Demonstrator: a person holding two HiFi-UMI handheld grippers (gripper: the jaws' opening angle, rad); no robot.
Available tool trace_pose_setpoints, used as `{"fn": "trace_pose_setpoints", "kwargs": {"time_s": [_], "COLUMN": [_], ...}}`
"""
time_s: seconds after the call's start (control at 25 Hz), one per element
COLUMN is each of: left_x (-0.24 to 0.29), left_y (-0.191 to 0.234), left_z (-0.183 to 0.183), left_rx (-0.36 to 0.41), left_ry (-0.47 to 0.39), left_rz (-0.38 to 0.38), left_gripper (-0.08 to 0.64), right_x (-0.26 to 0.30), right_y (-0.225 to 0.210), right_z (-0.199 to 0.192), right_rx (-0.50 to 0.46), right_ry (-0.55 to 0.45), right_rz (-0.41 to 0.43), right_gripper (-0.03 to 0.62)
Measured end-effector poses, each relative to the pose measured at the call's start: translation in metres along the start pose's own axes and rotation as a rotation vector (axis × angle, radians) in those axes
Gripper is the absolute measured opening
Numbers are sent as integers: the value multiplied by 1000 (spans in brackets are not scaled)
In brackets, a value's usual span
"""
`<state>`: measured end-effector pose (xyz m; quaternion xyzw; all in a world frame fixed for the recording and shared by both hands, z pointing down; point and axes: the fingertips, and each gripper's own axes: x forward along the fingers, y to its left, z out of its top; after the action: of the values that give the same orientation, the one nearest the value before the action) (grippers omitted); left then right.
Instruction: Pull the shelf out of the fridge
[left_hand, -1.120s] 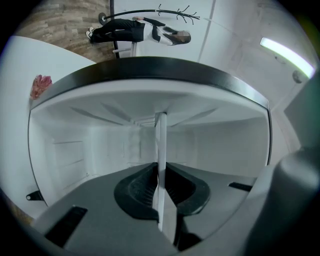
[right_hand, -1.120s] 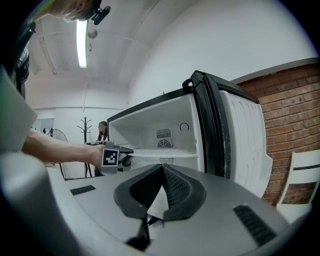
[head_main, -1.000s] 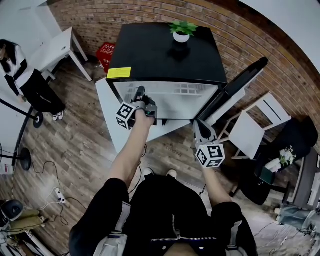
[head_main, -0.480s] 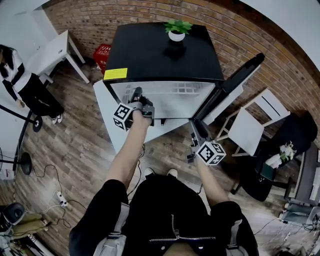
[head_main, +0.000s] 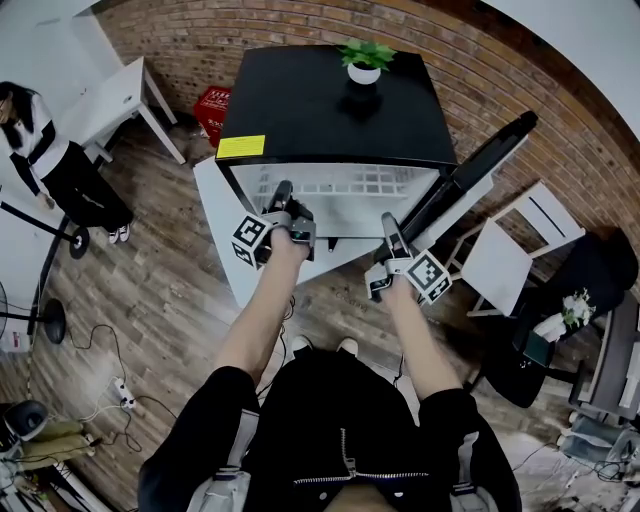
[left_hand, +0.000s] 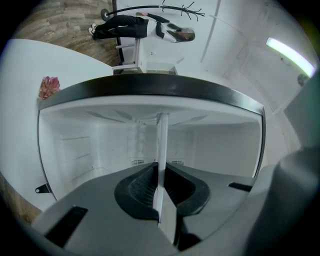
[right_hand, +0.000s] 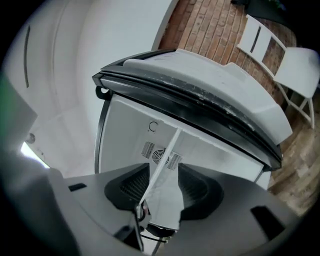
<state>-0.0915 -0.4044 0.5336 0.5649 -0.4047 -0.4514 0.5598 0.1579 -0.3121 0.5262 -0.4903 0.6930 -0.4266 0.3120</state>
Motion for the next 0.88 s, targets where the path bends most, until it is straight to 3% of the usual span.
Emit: {"fn": "trace_pose_setpoints", "kwargs": {"time_s": [0.44,0.6,0.88], "left_x": [-12,-15,-22], "left_y": [0,0,-1], "left_z": [-3,-4,-7], "left_rx": [-12,-20,-22], "left_ry": [23,27,32], "left_rz": [3,-3,-7], "left_gripper": [38,38,38], "right_x": [49,53,59], "right_y": [-11,-15,-15], "right_z": [13,15,17], "right_rx": [171,195,214], "right_ry": [-82,-87,-80], "right_rz": [-38,-25,-13], "right_gripper": [139,92,84]}}
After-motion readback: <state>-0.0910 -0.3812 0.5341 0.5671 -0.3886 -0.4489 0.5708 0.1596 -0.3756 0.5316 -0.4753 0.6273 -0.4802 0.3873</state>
